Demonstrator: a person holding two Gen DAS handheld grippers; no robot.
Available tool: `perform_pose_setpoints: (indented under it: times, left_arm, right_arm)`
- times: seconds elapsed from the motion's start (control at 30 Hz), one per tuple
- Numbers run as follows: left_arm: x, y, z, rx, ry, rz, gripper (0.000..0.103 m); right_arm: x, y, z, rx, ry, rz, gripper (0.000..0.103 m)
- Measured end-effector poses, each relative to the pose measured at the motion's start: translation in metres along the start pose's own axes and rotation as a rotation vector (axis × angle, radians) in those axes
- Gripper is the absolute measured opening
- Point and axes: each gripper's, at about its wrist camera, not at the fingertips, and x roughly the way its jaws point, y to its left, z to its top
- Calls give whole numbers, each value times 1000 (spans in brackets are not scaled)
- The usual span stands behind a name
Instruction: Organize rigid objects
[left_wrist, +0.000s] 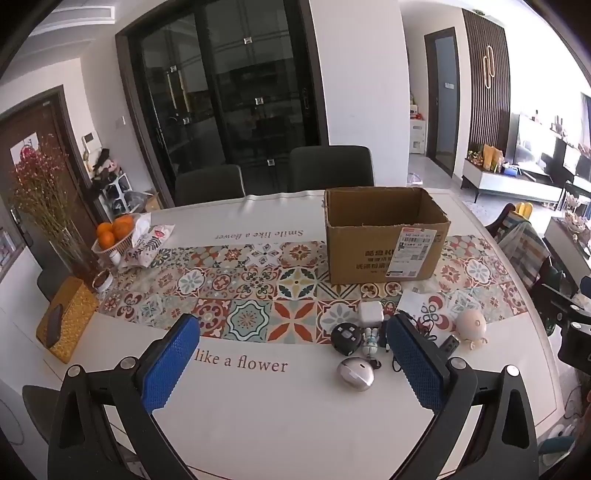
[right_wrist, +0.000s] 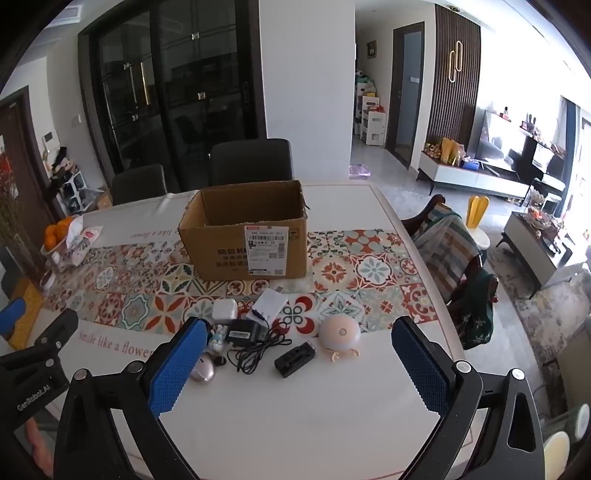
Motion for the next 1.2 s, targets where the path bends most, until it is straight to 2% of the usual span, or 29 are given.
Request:
perform_pose_setpoints:
  times: [0.1,0.27,1.2]
  left_arm:
    - [-4,14,-3,-43,-18,-36,103]
    - [-2,4,-1,-32,-17,-9,103]
    - [-7,4,-1,-31,-24,1,103]
  right_arm:
    - [1,0,0,1,-1,-1,101]
    - [2,-1,0,2,1,2,101]
    - [0,-1,0,5,1,6,101]
